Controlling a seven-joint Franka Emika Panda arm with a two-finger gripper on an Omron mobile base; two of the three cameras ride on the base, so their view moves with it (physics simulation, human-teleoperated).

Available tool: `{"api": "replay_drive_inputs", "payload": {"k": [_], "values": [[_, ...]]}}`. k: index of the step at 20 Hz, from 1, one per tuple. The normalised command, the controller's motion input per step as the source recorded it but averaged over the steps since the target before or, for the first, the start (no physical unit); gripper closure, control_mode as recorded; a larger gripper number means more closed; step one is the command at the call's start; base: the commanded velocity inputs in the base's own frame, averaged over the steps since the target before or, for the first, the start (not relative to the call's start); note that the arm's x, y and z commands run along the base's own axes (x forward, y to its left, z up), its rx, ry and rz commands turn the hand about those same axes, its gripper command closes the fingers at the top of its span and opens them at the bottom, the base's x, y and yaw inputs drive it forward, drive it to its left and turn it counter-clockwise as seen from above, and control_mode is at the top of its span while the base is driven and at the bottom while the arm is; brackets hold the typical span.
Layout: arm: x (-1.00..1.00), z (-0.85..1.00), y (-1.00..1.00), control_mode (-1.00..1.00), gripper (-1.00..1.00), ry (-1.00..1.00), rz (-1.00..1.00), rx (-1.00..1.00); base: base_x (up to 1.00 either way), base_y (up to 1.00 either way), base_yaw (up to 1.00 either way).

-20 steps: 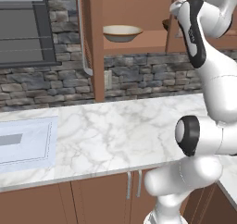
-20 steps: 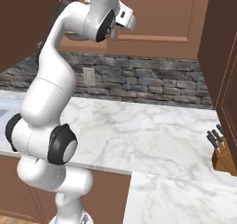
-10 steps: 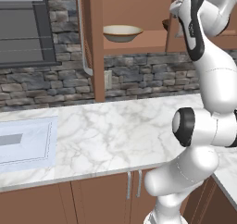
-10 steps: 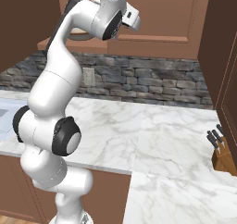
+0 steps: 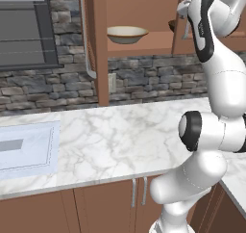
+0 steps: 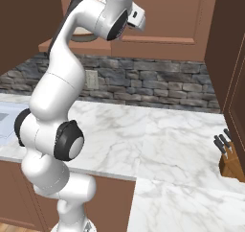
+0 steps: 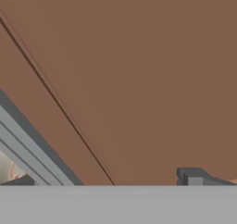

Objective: Move the bowls from the cabinet to the plates on the dining table.

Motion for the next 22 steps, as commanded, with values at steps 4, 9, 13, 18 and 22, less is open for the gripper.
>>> {"api": "replay_drive_inputs", "payload": {"k": [4, 9, 13, 18, 22], "values": [[0.00, 0.00, 0.00, -1.00, 1.00, 0.00, 0.00, 0.00, 0.00, 0.00, 0.00], [0.00, 0.00, 0.00, -1.00, 1.00, 0.00, 0.00, 0.00, 0.00, 0.00, 0.00], [0.00, 0.00, 0.00, -1.00, 1.00, 0.00, 0.00, 0.00, 0.00, 0.00, 0.00], [0.00, 0.00, 0.00, -1.00, 1.00, 0.00, 0.00, 0.00, 0.00, 0.00, 0.00], [-0.21, -0.01, -0.10, -1.00, 1.00, -0.04, 0.00, -0.01, 0.00, 0.00, 0.00]]}}
